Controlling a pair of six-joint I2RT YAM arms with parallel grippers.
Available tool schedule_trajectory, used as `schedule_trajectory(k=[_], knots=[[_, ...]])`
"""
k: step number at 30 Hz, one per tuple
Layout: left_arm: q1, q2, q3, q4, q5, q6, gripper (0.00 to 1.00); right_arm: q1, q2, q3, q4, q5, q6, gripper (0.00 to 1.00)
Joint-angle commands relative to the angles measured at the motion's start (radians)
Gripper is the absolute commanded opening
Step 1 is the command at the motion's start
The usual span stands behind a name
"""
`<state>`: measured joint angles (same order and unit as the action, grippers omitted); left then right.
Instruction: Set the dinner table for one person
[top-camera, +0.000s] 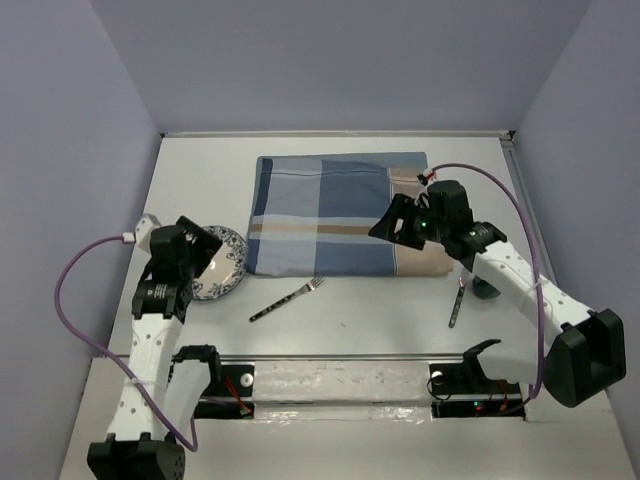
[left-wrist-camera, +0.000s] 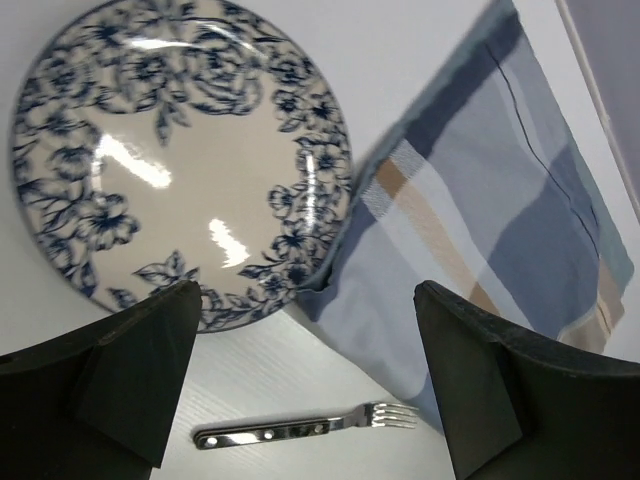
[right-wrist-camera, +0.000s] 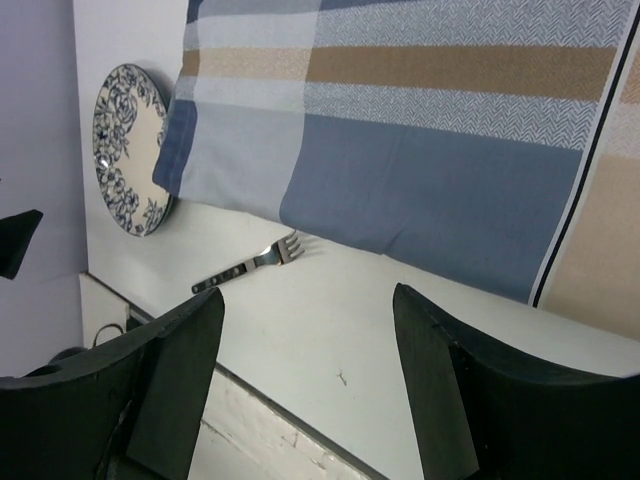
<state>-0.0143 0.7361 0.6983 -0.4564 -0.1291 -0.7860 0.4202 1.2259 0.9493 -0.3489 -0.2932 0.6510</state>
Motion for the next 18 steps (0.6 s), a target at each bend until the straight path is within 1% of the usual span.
schedule_trajectory(k=[1, 2, 4, 6, 7, 8, 11, 14, 15, 18], knots=[[0.108, -0.093, -0.077, -0.182, -0.044, -0.131, 0.99, 0.003, -0.049, -0.059, 0.027, -0.095, -0.025, 0.74], [0.146, -0.105, -0.098, -0.198, -0.031, -0.143, 0.99, 0.003, -0.051, -0.066, 0.025, -0.122, -0.03, 0.74], [0.174, -0.122, -0.149, -0.206, -0.02, -0.201, 0.99, 0.003, -0.065, -0.082, 0.027, -0.147, -0.04, 0.74], [0.18, -0.118, -0.166, -0.2, -0.023, -0.232, 0.97, 0.003, -0.078, -0.092, 0.028, -0.15, -0.047, 0.74], [0.18, -0.104, -0.177, -0.199, -0.05, -0.24, 0.96, 0.003, -0.083, -0.095, 0.03, -0.152, -0.056, 0.74], [0.183, -0.084, -0.181, -0.191, -0.059, -0.251, 0.95, 0.003, -0.088, -0.095, 0.028, -0.158, -0.06, 0.74], [0.198, 0.061, -0.201, -0.136, -0.061, -0.277, 0.89, 0.003, -0.091, -0.083, 0.03, -0.169, -0.065, 0.73], [0.208, 0.135, -0.246, -0.082, -0.056, -0.311, 0.86, 0.003, -0.088, -0.066, 0.028, -0.169, -0.071, 0.73], [0.209, 0.141, -0.255, -0.052, -0.056, -0.312, 0.84, 0.003, -0.088, -0.063, 0.028, -0.167, -0.074, 0.73], [0.215, 0.17, -0.287, -0.002, -0.055, -0.32, 0.82, 0.003, -0.08, -0.054, 0.028, -0.17, -0.07, 0.73]])
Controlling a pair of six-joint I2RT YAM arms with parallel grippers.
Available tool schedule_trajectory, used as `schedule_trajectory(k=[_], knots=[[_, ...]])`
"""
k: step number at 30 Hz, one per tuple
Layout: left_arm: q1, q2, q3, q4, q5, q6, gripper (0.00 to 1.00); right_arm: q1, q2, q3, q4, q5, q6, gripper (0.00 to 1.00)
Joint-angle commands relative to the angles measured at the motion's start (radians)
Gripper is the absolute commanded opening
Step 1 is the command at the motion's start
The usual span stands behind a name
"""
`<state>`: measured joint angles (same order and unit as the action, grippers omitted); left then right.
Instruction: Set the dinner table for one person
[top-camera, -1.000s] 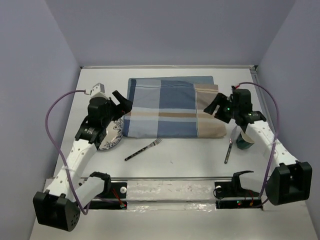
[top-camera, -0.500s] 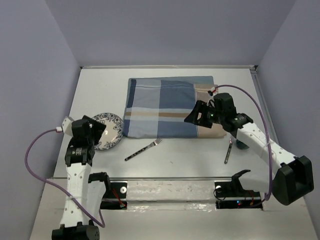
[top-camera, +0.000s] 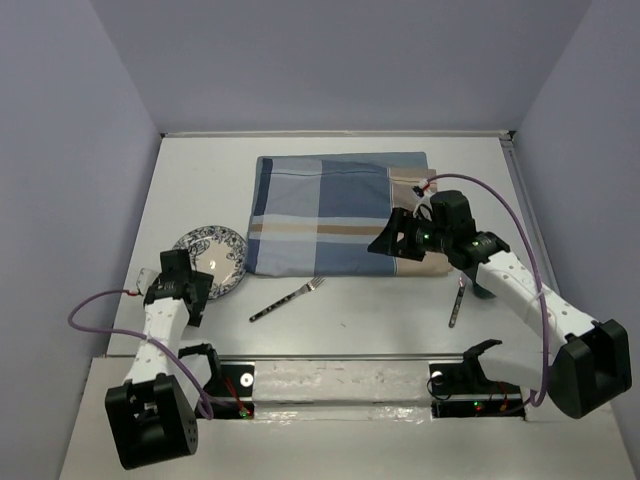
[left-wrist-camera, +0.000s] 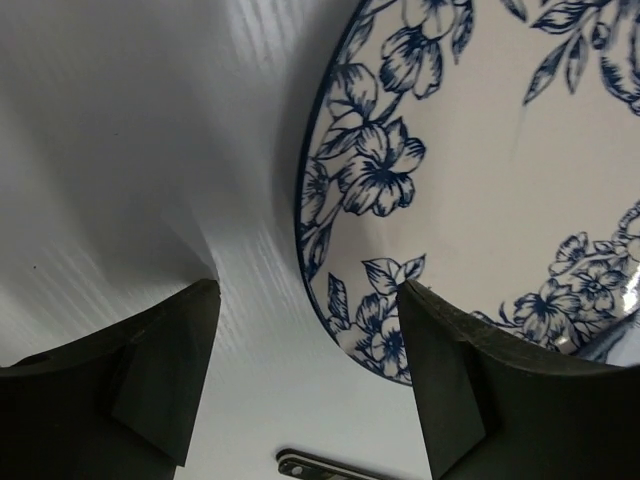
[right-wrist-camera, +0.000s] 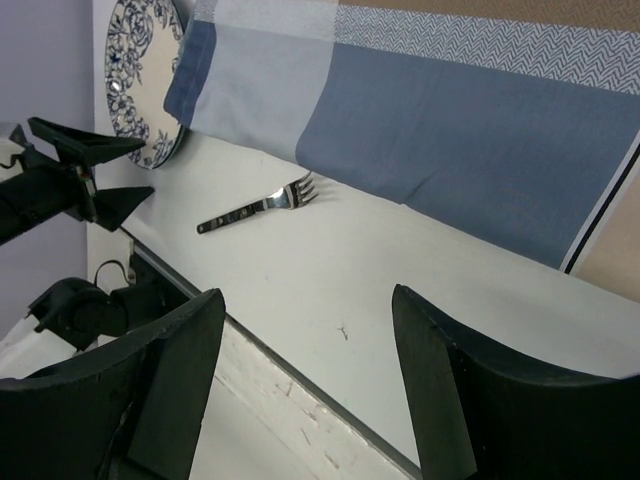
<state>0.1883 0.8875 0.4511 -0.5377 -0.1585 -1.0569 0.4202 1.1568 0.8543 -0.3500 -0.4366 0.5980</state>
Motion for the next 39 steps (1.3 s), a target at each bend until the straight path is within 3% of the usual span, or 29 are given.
schedule_trajectory(k=[1, 4, 6, 9, 13, 19, 31, 39], knots=[[0.016, 0.031, -0.07, 0.119, -0.02, -0.048, 0.8, 0.003, -0.008, 0.042, 0.029, -0.027, -0.015, 0.73], [0.019, 0.07, -0.065, 0.14, -0.065, -0.046, 0.75, 0.003, 0.01, 0.055, 0.026, -0.025, -0.018, 0.73], [0.045, 0.077, -0.072, 0.2, -0.059, -0.014, 0.66, 0.003, 0.023, 0.064, 0.026, -0.03, -0.018, 0.72], [0.062, 0.064, -0.1, 0.251, -0.09, 0.008, 0.25, 0.003, 0.049, 0.087, 0.022, -0.034, -0.027, 0.72], [0.108, 0.012, -0.137, 0.317, -0.089, 0.032, 0.0, 0.003, 0.075, 0.117, -0.003, -0.034, -0.049, 0.72], [0.244, -0.09, -0.175, 0.369, -0.023, 0.126, 0.0, 0.003, 0.101, 0.17, -0.049, -0.03, -0.073, 0.71], [0.201, -0.206, -0.039, 0.568, 0.05, 0.132, 0.0, 0.003, 0.162, 0.265, -0.107, -0.031, -0.099, 0.71], [0.169, -0.246, 0.027, 0.616, 0.103, 0.13, 0.0, 0.003, 0.316, 0.312, 0.07, -0.204, -0.021, 0.86]])
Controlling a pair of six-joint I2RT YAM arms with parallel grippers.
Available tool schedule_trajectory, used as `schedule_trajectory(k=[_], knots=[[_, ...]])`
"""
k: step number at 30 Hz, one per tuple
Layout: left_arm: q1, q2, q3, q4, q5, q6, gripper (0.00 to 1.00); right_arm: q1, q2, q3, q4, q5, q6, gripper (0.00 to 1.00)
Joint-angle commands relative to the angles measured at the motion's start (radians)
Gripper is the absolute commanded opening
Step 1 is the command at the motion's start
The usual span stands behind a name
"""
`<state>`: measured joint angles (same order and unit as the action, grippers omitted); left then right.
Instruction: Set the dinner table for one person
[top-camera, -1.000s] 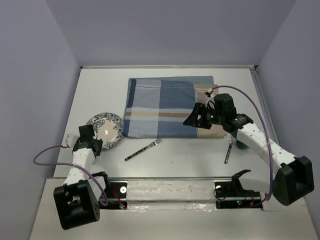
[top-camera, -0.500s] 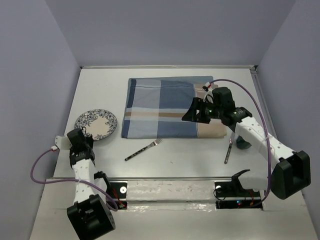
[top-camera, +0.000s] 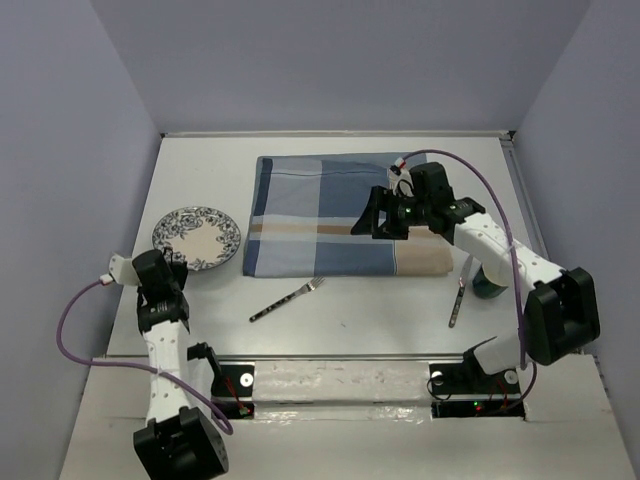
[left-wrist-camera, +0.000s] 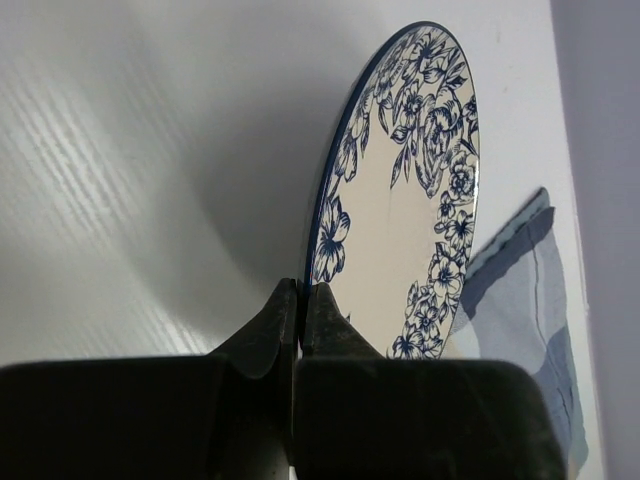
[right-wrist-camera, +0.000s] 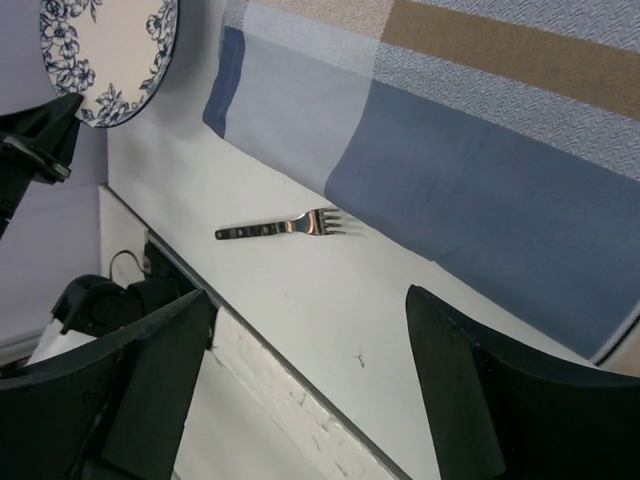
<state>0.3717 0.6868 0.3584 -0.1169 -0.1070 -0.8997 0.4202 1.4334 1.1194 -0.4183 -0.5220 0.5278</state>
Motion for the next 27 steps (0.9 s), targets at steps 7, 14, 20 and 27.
schedule_trajectory(k=[7, 14, 20, 27], knots=[[-0.059, -0.036, 0.146, 0.241, 0.172, -0.077, 0.0, 0.052, 0.197, 0.167, 0.271, -0.17, 0.127, 0.99], [-0.169, -0.026, 0.14, 0.286, 0.371, -0.111, 0.0, 0.077, 0.383, 0.373, 0.335, -0.17, 0.138, 1.0], [-0.28, -0.023, 0.131, 0.332, 0.434, -0.156, 0.0, 0.077, 0.504, 0.47, 0.288, -0.171, 0.112, 1.0], [-0.366, 0.031, 0.134, 0.43, 0.487, -0.159, 0.0, 0.088, 0.515, 0.456, 0.283, -0.197, 0.118, 0.84]])
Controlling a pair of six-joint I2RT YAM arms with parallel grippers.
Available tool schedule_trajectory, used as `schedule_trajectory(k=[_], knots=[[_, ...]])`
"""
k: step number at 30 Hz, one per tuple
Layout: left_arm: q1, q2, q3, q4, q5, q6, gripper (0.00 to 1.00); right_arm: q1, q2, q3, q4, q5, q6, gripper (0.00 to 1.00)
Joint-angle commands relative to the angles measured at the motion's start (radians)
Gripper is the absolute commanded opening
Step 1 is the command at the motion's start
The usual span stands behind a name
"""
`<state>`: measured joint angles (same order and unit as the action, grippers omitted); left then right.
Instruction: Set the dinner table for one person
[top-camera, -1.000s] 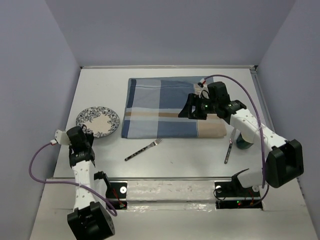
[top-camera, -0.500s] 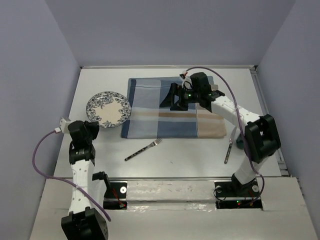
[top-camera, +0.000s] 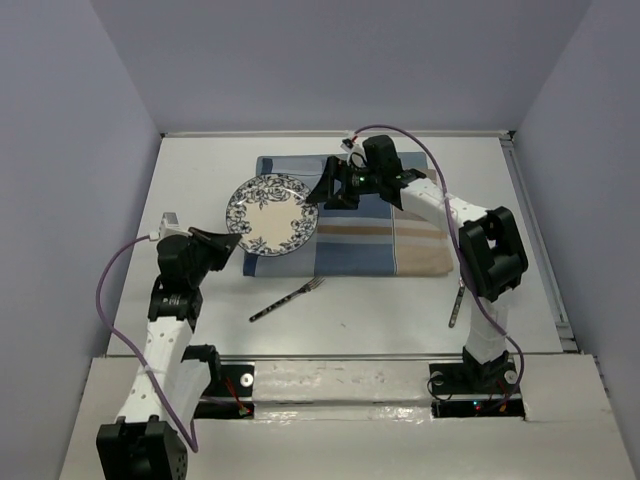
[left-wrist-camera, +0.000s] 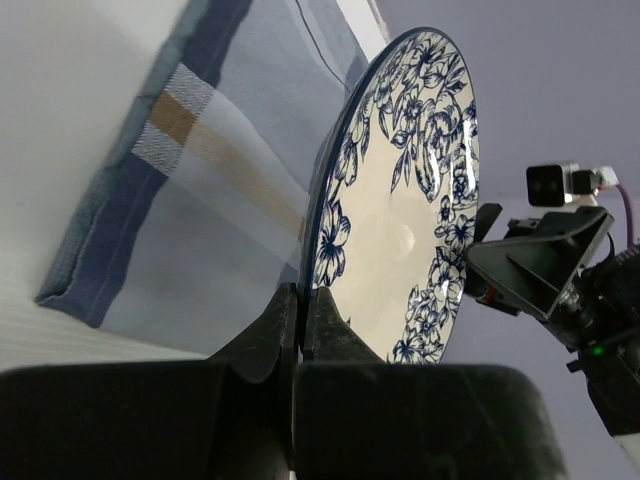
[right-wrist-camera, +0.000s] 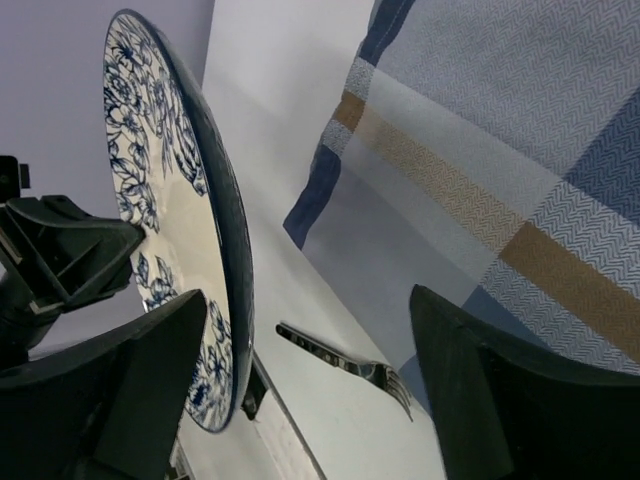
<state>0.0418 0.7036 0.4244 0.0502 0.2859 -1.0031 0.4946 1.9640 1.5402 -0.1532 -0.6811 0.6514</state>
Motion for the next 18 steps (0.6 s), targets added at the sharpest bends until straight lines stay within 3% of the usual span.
schedule_trajectory(k=[1, 2, 3, 5, 6, 10, 13, 15, 17, 18], knots=[[-0.04, 0.026, 0.079, 0.279, 0.11, -0.048, 0.0, 0.013, -0.022, 0.022, 0.018, -0.035, -0.003, 0.76], [-0.081, 0.049, 0.085, 0.28, 0.114, -0.037, 0.0, 0.013, -0.027, 0.014, 0.018, -0.031, 0.002, 0.66], [-0.092, 0.057, 0.088, 0.284, 0.114, -0.032, 0.0, 0.013, -0.033, 0.006, 0.02, -0.015, 0.007, 0.43], [-0.106, 0.079, 0.099, 0.298, 0.118, -0.019, 0.0, 0.013, -0.046, -0.017, 0.029, -0.006, 0.024, 0.19], [-0.112, 0.085, 0.1, 0.3, 0.118, -0.014, 0.0, 0.013, -0.048, -0.022, 0.03, -0.006, 0.033, 0.0], [-0.114, 0.119, 0.149, 0.281, 0.15, 0.062, 0.04, -0.019, -0.091, -0.067, 0.032, 0.052, 0.092, 0.0], [-0.114, 0.151, 0.255, 0.134, 0.128, 0.228, 0.42, -0.073, -0.138, -0.113, 0.032, 0.077, 0.106, 0.0], [-0.114, 0.18, 0.313, -0.004, 0.104, 0.317, 0.81, -0.129, -0.158, -0.133, 0.032, 0.087, 0.102, 0.0], [-0.115, 0.203, 0.382, -0.105, 0.065, 0.432, 0.99, -0.174, -0.166, -0.153, 0.032, 0.083, 0.091, 0.0], [-0.117, 0.208, 0.396, -0.125, 0.058, 0.457, 0.99, -0.183, -0.166, -0.153, 0.032, 0.083, 0.088, 0.0]])
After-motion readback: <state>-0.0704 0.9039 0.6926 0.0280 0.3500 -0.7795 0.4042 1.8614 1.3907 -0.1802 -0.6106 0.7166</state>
